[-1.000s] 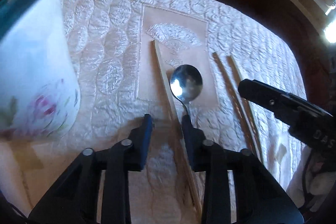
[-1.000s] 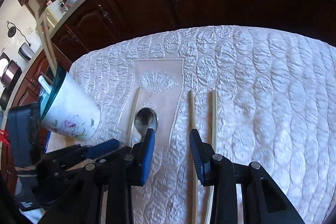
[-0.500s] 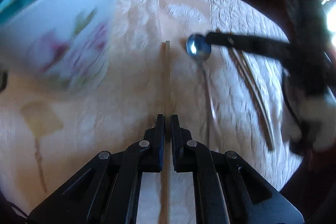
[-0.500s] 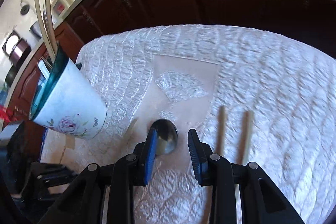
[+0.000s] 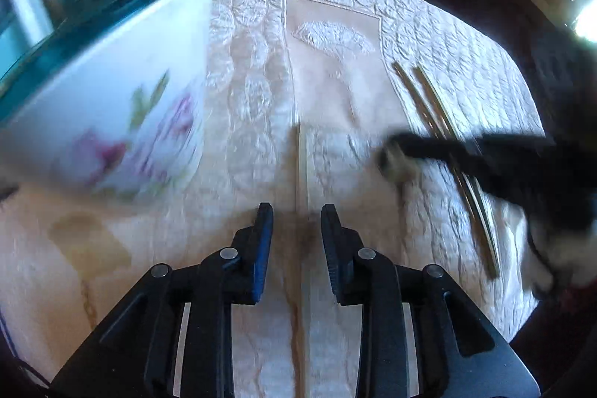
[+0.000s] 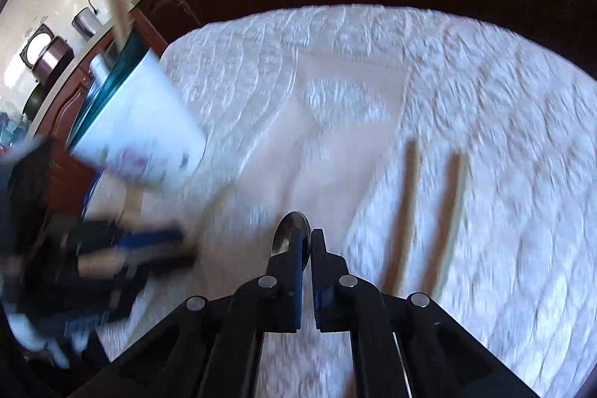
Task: Organize utensils
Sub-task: 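Grasp a chopstick with the left tool while the right tool grasps the metal spoon, then carry the chopstick and spoon into the floral cup and open both tools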
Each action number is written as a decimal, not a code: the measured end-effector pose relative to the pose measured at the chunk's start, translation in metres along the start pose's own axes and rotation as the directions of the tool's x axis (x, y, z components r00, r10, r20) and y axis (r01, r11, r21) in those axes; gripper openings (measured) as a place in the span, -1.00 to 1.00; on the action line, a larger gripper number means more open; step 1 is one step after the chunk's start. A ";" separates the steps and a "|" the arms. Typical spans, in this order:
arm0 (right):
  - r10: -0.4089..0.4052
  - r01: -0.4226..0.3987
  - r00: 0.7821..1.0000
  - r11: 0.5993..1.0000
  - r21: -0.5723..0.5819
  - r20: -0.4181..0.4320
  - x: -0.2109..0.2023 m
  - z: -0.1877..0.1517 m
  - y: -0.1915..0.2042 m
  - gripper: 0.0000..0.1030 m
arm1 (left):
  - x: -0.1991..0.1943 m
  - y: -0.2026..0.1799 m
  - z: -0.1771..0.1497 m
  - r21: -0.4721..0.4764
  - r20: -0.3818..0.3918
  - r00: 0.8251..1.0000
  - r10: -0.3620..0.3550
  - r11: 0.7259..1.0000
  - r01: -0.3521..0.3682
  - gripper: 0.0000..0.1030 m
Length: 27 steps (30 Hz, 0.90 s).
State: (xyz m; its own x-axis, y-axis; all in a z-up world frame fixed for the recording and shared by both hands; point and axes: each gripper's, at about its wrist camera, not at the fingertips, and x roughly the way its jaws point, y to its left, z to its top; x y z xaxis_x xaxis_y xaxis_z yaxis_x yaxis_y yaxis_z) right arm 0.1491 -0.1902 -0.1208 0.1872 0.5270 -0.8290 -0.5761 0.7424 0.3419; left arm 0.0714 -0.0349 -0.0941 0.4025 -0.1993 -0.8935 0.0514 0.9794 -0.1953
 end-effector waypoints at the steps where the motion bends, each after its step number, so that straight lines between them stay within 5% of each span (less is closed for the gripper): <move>1: 0.003 -0.003 1.000 1.000 0.004 -0.004 -0.005 -0.007 -0.001 -0.93 | 0.002 -0.001 0.004 0.004 0.003 1.000 0.005 1.000 -0.005 -0.50; 7: 0.023 -0.022 0.999 0.999 0.032 -0.025 -0.017 -0.036 -0.006 -0.90 | 0.020 -0.007 0.023 0.027 0.001 0.999 0.051 0.998 -0.051 -0.52; 10: 0.016 -0.015 1.000 0.999 0.051 -0.026 -0.016 -0.042 -0.006 -0.88 | 0.021 -0.011 0.023 0.056 0.005 0.998 0.069 0.996 -0.069 -0.86; 14: -0.001 0.001 1.000 0.998 0.060 -0.005 -0.016 -0.046 0.000 -0.90 | 0.015 -0.012 0.022 0.051 -0.005 1.000 0.026 0.998 -0.026 -0.91; 27: -0.112 0.108 0.984 0.993 0.037 0.136 -0.079 -0.045 0.036 -0.96 | -0.098 0.004 0.010 0.051 0.159 0.979 -0.127 0.991 0.121 -0.92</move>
State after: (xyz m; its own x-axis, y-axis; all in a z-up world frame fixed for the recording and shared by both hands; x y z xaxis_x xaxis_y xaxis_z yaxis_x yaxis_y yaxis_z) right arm 0.0782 -0.2240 -0.0625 0.3571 0.4916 -0.7942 -0.5228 0.8098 0.2662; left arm 0.0414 -0.0109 -0.0032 0.5325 -0.3147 -0.7858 0.1460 0.9485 -0.2810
